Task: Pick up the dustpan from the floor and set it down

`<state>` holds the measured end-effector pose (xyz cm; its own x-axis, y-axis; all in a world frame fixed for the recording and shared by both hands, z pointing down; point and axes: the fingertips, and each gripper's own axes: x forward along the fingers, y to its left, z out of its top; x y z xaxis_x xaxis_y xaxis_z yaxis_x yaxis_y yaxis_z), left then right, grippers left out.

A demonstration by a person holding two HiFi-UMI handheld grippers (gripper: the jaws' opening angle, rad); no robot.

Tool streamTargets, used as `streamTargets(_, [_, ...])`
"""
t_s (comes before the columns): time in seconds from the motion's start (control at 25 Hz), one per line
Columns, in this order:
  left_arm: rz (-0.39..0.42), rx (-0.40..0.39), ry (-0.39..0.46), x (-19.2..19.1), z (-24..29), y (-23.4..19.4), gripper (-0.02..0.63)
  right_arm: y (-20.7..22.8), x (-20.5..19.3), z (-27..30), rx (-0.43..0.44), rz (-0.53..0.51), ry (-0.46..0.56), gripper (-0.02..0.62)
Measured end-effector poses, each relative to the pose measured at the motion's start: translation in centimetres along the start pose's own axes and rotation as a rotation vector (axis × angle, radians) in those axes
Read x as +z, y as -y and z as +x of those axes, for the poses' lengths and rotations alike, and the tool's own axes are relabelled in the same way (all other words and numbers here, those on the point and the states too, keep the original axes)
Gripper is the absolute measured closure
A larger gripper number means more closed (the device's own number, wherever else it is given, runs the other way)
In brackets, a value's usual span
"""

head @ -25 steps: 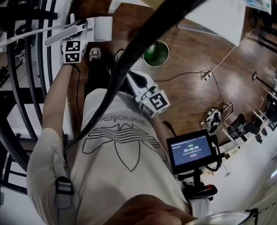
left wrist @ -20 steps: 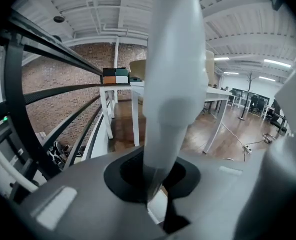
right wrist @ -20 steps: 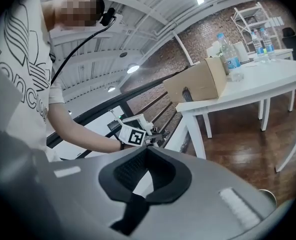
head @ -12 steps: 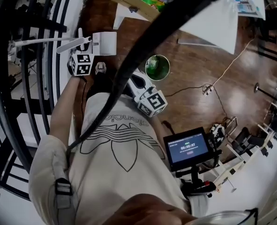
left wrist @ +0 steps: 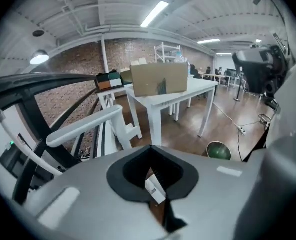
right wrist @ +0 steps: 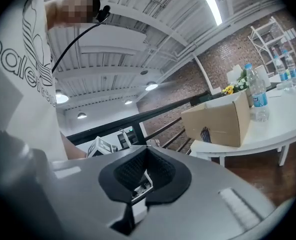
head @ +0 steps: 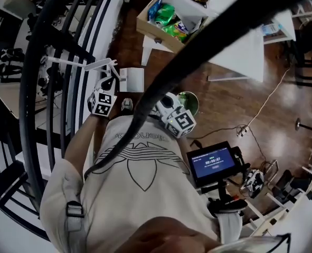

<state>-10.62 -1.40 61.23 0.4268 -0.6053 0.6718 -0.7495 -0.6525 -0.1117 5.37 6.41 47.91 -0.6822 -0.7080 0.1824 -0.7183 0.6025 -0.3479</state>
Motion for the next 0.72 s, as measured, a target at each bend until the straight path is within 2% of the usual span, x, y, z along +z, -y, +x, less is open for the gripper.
streamTargets(0.12, [-0.035,-0.003,0.074,2.1,0.1,-0.8,0.586,-0.2,0.0,0.7,0.034,-0.034,0.008,0.595])
streamTargets(0.24, [-0.081,-0.089,0.188,5.1,-1.5,1.4,0.586,-0.6,0.0,0.6,0.05,-0.06,0.012,0.595])
streamTargets(0.36, [-0.065,-0.148,0.277,7.9,-3.1,4.4,0.586,-0.4,0.2,0.6,0.034,-0.065,0.007,0.595])
streamTargets(0.56, [-0.15,-0.25,0.373,11.1,-5.4,7.8,0.586,0.5,-0.3,0.8,0.002,-0.059,0.001,0.595])
streamTargets(0.72, [-0.153,-0.301,0.437,13.9,-6.9,9.7,0.586,1.1,1.2,1.0,0.019,-0.092,0.022,0.595])
